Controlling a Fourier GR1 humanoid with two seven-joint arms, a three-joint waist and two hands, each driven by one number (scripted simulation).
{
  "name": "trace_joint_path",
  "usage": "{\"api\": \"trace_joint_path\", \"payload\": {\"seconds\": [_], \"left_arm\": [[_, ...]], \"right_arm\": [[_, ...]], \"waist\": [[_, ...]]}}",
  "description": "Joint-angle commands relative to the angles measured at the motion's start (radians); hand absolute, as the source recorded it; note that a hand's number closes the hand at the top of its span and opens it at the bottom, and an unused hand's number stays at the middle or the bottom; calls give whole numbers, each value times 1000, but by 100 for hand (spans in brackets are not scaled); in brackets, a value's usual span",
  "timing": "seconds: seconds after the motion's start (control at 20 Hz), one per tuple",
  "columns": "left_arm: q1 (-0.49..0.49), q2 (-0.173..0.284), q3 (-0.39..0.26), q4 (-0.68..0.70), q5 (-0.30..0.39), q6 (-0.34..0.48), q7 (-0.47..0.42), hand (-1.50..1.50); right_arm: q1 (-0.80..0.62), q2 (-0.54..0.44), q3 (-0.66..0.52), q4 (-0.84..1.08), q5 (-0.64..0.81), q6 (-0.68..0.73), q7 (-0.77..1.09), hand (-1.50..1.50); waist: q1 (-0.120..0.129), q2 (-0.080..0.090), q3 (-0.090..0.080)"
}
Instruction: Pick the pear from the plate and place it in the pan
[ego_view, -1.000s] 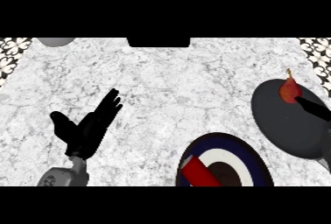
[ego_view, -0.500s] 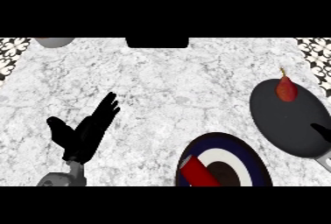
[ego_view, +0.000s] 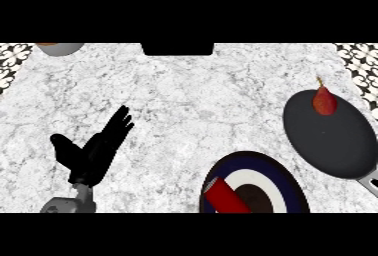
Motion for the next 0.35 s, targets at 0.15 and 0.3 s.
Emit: {"api": "trace_joint_path", "payload": {"seconds": [0.15,0.3], "left_arm": [[-13,8,43,-57,17,-12,85,0],[-50,13,70,6,13,-35,50,0]], "right_arm": [[171,44,49,-264,-69,55,66,-150],[240,69,61,-342,-91,87,78,-150]], "waist": [[-2,-1,-1],[-5,-1,-1]]}}
